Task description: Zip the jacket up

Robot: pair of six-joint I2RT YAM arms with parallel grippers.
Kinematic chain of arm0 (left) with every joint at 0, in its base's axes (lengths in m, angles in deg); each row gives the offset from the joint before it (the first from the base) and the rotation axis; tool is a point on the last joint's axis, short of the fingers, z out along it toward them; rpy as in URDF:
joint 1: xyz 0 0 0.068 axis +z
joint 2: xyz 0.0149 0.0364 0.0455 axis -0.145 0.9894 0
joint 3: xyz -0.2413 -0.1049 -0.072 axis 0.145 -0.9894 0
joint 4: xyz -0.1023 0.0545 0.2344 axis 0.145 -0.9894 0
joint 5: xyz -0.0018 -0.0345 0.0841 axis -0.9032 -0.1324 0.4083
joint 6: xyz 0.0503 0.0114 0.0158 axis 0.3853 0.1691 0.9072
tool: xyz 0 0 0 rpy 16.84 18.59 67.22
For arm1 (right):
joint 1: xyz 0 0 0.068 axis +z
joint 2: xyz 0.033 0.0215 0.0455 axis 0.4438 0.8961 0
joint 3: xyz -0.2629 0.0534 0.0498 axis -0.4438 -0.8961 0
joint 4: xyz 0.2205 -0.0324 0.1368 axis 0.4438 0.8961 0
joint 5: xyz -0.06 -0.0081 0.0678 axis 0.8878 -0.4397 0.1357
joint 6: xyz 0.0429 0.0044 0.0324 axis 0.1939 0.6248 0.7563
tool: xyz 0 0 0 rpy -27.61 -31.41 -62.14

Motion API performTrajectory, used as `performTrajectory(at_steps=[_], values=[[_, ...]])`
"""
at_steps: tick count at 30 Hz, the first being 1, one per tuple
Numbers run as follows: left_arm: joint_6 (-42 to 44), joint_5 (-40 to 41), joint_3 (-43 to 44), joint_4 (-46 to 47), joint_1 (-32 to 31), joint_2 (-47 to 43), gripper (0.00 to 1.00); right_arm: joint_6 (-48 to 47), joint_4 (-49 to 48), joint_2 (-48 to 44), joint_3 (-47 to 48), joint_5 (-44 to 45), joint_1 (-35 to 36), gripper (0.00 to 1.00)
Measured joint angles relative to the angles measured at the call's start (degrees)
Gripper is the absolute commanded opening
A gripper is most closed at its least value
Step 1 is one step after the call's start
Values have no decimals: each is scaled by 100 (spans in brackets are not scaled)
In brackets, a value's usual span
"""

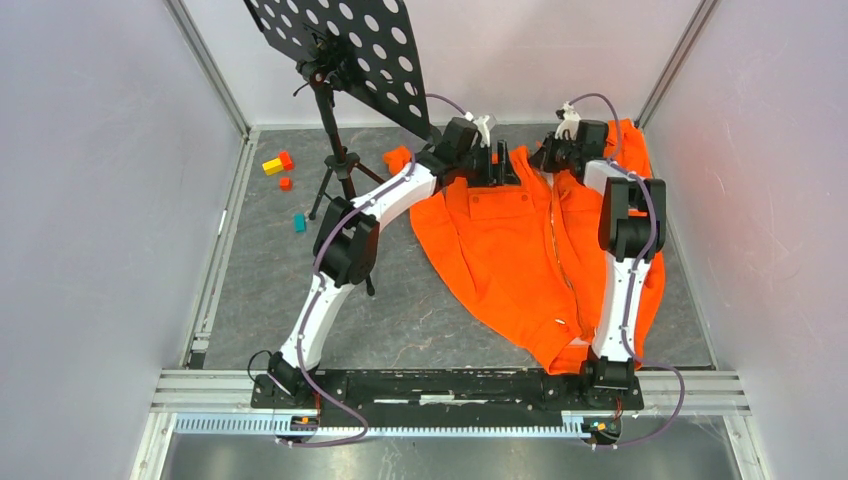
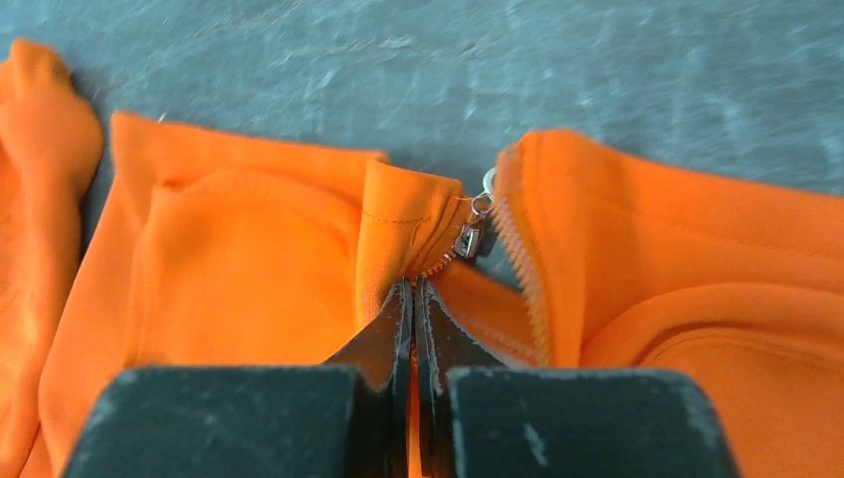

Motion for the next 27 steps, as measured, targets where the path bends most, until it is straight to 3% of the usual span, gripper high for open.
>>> performTrajectory(at_steps=[11, 23, 27], values=[[-669, -481, 345, 1788, 483, 573, 82, -664, -822, -1600, -2129, -852, 0, 0], [-1019, -603, 562, 2752, 457, 678, 77, -938, -931, -2135, -2253, -1298, -4, 0], [-1213, -831, 597, 3088, 481, 763, 84, -949, -1021, -2192, -2326, -1537, -4, 0]])
